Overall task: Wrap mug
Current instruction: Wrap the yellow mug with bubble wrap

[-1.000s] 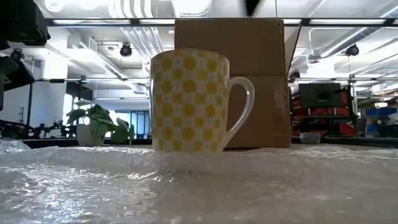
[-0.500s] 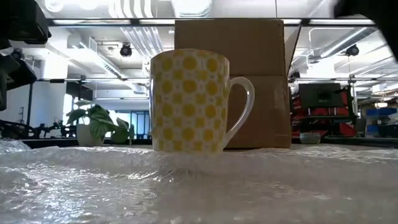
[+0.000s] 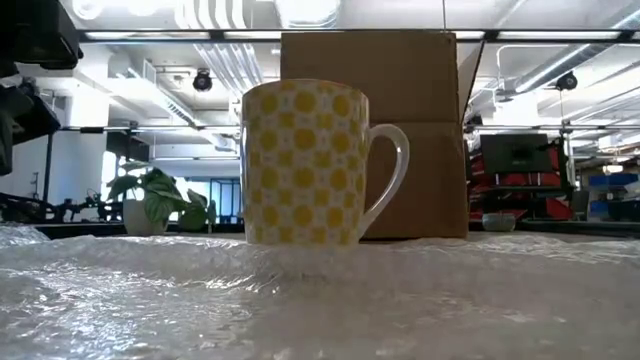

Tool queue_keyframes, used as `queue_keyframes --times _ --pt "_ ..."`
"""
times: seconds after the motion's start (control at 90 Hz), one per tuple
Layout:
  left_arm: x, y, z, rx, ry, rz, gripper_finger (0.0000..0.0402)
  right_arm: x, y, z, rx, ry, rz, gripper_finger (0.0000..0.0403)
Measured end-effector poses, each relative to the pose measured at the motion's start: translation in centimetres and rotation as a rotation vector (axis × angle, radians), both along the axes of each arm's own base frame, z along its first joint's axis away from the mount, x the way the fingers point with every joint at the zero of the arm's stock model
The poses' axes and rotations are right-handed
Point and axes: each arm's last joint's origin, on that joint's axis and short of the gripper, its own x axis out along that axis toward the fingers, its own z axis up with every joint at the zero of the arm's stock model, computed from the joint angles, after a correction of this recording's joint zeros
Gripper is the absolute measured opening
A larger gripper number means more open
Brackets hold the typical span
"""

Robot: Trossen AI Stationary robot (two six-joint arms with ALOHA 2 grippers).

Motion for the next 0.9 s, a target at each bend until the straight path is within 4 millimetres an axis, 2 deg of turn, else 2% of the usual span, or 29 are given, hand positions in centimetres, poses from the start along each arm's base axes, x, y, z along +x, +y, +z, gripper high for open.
queue_keyframes --times 0.178,0.378,0.578,0.733,0.9 --pt "0.0 0.0 0.0 -0.001 -0.001 0.0 0.0 -0.8 -0.5 -1.8 0.055 -0.102 -0.121 0.0163" --pt "0.0 0.0 0.0 -0.005 -0.005 0.0 0.0 -1.3 -1.1 -2.9 0.024 -0.084 -0.182 0.0206" --pt "0.1 -0.1 0.1 -0.018 -0.017 0.0 0.0 -1.1 -0.9 -3.1 0.023 -0.125 -0.124 0.0225" --pt "0.1 -0.1 0.1 -0.017 -0.018 0.0 0.0 -0.4 -0.8 -2.9 -0.032 -0.271 -0.089 0.0195" --pt "0.2 -0.2 0.1 -0.019 -0.019 0.0 0.0 0.4 -0.8 -2.8 -0.078 -0.373 -0.031 0.0119"
